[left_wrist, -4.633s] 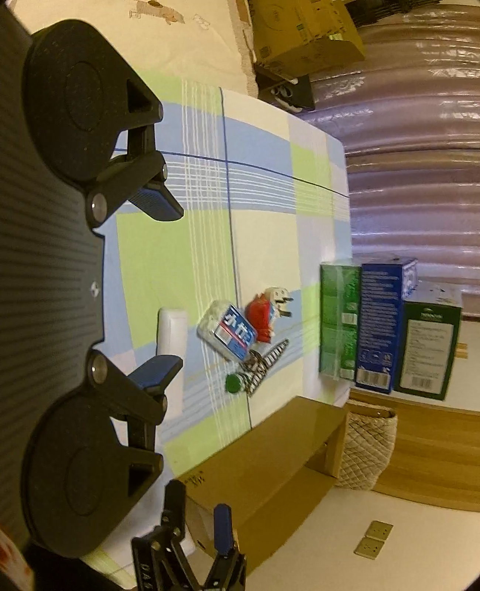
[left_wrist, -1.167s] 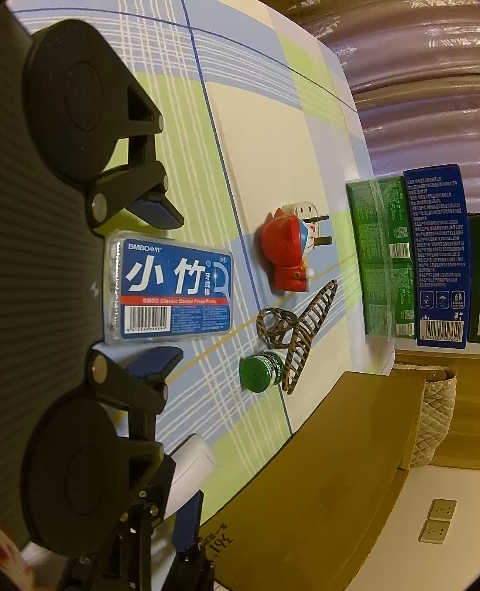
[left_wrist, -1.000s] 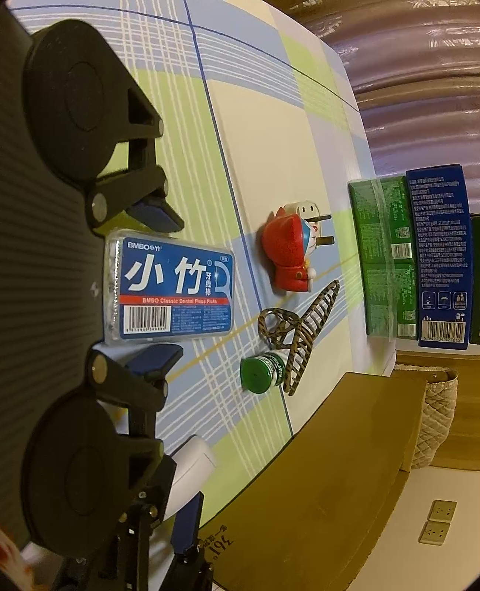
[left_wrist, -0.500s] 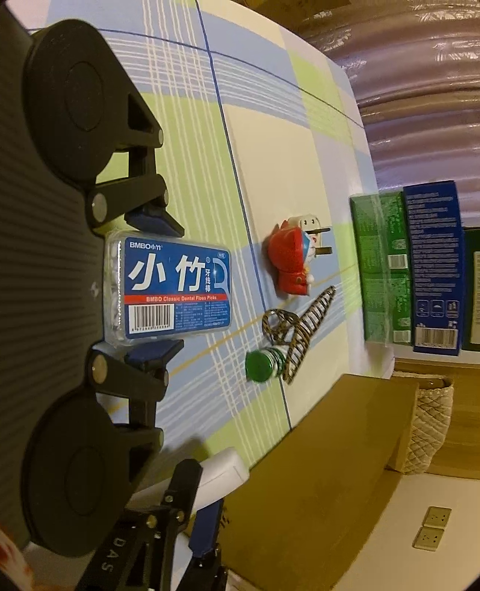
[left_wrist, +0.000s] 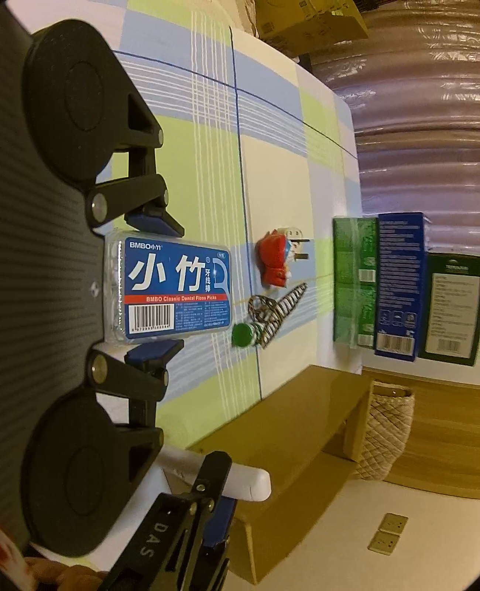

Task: Organize rigid objects
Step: 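Carry the toothpick box with the left tool while the right tool carries the remote to the box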

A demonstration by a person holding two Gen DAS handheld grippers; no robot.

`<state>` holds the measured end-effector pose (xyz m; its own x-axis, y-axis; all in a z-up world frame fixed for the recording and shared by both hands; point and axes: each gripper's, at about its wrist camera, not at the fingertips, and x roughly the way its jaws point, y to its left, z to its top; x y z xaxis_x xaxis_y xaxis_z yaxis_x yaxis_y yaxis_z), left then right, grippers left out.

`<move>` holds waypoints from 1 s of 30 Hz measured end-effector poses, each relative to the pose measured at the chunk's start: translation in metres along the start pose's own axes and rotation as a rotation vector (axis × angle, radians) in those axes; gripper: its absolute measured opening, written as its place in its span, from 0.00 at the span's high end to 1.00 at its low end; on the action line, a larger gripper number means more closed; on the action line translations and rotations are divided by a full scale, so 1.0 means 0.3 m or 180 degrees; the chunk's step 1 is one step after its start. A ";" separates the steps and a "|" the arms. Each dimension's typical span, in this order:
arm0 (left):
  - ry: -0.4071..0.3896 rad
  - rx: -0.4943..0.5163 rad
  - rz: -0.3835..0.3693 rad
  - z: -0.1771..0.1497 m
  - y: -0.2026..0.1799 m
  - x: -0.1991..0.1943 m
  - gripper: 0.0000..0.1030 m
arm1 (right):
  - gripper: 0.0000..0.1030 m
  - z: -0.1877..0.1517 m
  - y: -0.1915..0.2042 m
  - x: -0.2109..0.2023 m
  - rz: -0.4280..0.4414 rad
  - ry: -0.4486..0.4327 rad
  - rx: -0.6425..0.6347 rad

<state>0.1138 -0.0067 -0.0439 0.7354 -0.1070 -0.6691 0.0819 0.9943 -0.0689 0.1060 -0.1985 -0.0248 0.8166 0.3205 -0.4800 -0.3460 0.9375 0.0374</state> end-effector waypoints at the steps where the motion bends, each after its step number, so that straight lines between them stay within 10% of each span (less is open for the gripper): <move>1: -0.0018 -0.0002 -0.0007 0.001 -0.009 -0.016 0.49 | 0.66 0.006 -0.002 -0.013 -0.0003 -0.0019 0.0006; 30: -0.0330 0.0299 -0.0325 0.181 -0.297 -0.191 0.49 | 0.66 0.271 -0.213 -0.259 -0.0153 -0.0490 0.0278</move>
<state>0.1010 -0.0894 0.0408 0.7852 -0.2121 -0.5818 0.2187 0.9740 -0.0599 0.1022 -0.2722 0.0812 0.8947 0.2856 -0.3434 -0.2688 0.9583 0.0967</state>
